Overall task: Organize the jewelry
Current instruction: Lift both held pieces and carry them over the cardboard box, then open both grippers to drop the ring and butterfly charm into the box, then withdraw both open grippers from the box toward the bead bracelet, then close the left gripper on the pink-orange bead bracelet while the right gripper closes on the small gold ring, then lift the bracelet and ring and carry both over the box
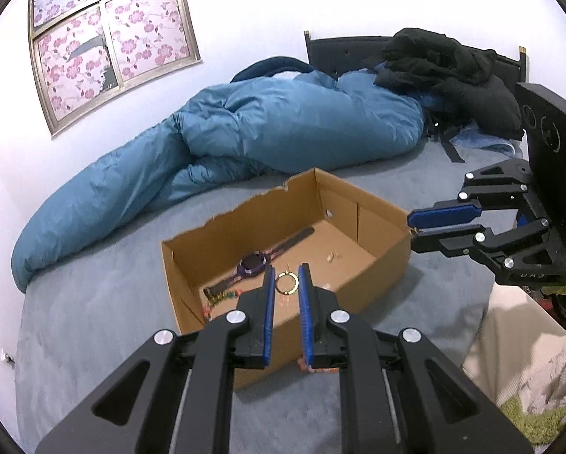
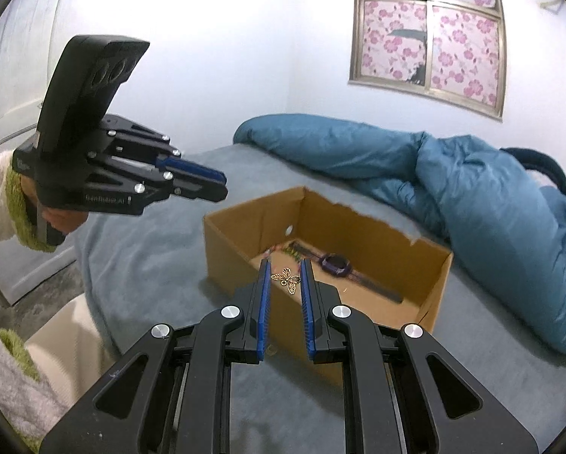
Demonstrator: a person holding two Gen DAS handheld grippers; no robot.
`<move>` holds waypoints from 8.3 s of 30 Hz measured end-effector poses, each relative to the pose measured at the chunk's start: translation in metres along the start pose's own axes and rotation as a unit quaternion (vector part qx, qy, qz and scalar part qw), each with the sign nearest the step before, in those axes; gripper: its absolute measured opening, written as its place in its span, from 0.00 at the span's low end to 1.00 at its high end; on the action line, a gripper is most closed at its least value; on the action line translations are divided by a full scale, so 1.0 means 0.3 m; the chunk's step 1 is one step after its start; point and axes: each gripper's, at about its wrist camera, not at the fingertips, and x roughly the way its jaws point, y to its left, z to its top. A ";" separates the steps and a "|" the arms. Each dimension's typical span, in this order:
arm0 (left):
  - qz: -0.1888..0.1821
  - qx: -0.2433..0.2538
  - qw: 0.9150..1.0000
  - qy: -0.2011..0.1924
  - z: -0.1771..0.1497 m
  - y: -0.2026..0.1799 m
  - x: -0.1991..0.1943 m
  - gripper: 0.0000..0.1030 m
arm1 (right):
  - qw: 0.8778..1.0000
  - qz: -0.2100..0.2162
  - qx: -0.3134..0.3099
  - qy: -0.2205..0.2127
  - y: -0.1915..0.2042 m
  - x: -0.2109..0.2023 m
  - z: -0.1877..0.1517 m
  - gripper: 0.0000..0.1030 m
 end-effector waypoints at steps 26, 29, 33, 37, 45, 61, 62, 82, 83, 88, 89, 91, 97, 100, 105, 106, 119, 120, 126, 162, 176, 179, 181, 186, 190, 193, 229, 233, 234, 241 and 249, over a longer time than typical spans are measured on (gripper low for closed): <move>0.019 -0.034 0.997 0.066 0.014 0.144 0.320 0.11 | 0.996 -0.051 0.016 0.078 -0.120 0.240 -0.009 0.13; 0.020 -0.038 0.996 0.072 0.006 0.153 0.337 0.12 | 0.995 -0.054 0.016 0.088 -0.128 0.258 -0.018 0.13; 0.021 -0.042 0.996 0.077 -0.003 0.156 0.346 0.12 | 0.994 -0.054 0.018 0.091 -0.127 0.261 -0.028 0.14; 0.021 -0.045 0.996 0.079 -0.005 0.160 0.350 0.15 | 0.994 -0.056 0.020 0.091 -0.131 0.261 -0.026 0.17; 0.027 -0.044 0.996 0.074 -0.007 0.159 0.336 0.30 | 0.994 -0.056 0.027 0.086 -0.135 0.248 -0.026 0.29; 0.035 -0.050 0.996 0.063 -0.010 0.152 0.278 0.39 | 0.996 -0.055 0.031 0.061 -0.130 0.203 0.002 0.42; 0.035 -0.051 0.996 0.062 -0.011 0.152 0.272 0.39 | 0.996 -0.055 0.032 0.060 -0.130 0.202 0.003 0.42; 0.027 -0.069 0.996 0.045 -0.048 0.096 0.111 0.40 | 0.998 -0.036 0.038 0.041 -0.071 0.133 0.004 0.43; 0.026 -0.070 0.996 0.045 -0.049 0.094 0.106 0.40 | 0.998 -0.035 0.039 0.040 -0.067 0.129 0.004 0.43; 0.020 -0.070 0.996 0.043 -0.060 0.073 0.078 0.40 | 0.998 -0.029 0.039 0.037 -0.048 0.114 0.003 0.43; 0.018 -0.070 0.996 0.044 -0.062 0.070 0.075 0.40 | 0.998 -0.028 0.040 0.036 -0.046 0.111 0.003 0.43; 0.015 -0.071 0.996 0.045 -0.068 0.062 0.068 0.40 | 0.998 -0.025 0.042 0.034 -0.041 0.105 0.001 0.43; 0.010 -0.074 0.996 0.048 -0.087 0.049 0.055 0.40 | 0.998 -0.013 0.047 0.034 -0.025 0.096 -0.010 0.43; 0.007 -0.078 0.996 0.051 -0.097 0.044 0.052 0.40 | 0.998 -0.008 0.049 0.035 -0.017 0.096 -0.015 0.43; 0.001 -0.079 0.995 0.058 -0.122 0.026 0.055 0.40 | 0.998 -0.001 0.052 0.039 0.002 0.095 -0.026 0.43; 0.000 -0.079 0.995 0.059 -0.124 0.023 0.056 0.40 | 0.998 0.000 0.052 0.040 0.004 0.097 -0.028 0.43; -0.016 -0.070 0.993 0.090 -0.220 -0.035 0.106 0.40 | 0.993 0.022 0.063 0.095 -0.007 0.097 -0.157 0.55; -0.018 -0.066 0.993 0.093 -0.230 -0.042 0.114 0.40 | 0.993 0.022 0.064 0.099 -0.007 0.100 -0.163 0.55; -0.027 -0.041 0.993 0.107 -0.281 -0.090 0.159 0.40 | 0.991 0.024 0.059 0.119 0.000 0.128 -0.194 0.54; -0.080 -0.007 0.986 0.146 -0.394 -0.086 0.416 0.08 | 0.979 0.086 0.003 0.186 0.025 0.422 -0.293 0.20; -0.071 -0.023 0.986 0.148 -0.437 -0.051 0.377 0.08 | 0.973 0.074 0.005 0.219 0.035 0.497 -0.326 0.14; -0.070 -0.025 0.986 0.147 -0.438 -0.051 0.376 0.08 | 0.972 0.075 0.006 0.221 0.024 0.507 -0.321 0.10; -0.069 -0.027 0.986 0.148 -0.443 -0.051 0.375 0.08 | 0.972 0.075 0.005 0.222 0.016 0.507 -0.315 0.10; -0.065 -0.026 0.986 0.152 -0.439 -0.052 0.381 0.08 | 0.971 0.074 0.002 0.227 0.019 0.494 -0.314 0.10; -0.065 -0.024 0.985 0.155 -0.431 -0.056 0.380 0.09 | 0.970 0.071 0.003 0.232 0.023 0.460 -0.316 0.10; -0.069 -0.027 0.985 0.158 -0.419 -0.052 0.384 0.09 | 0.970 0.068 0.006 0.235 0.020 0.441 -0.322 0.10; -0.054 0.016 0.983 0.176 -0.378 -0.100 0.472 0.12 | 0.970 0.070 0.015 0.233 0.005 0.387 -0.346 0.10; -0.055 0.018 0.983 0.175 -0.377 -0.101 0.470 0.10 | 0.970 0.070 0.015 0.233 0.007 0.387 -0.347 0.10; -0.055 0.019 0.983 0.175 -0.378 -0.101 0.471 0.10 | 0.970 0.070 0.015 0.233 0.007 0.387 -0.347 0.10; -0.053 0.022 0.983 0.174 -0.374 -0.107 0.471 0.09 | 0.970 0.071 0.018 0.231 0.001 0.388 -0.348 0.10; -0.054 0.025 0.987 0.151 -0.371 -0.111 0.427 0.09 | 0.972 0.066 0.024 0.226 -0.006 0.376 -0.348 0.10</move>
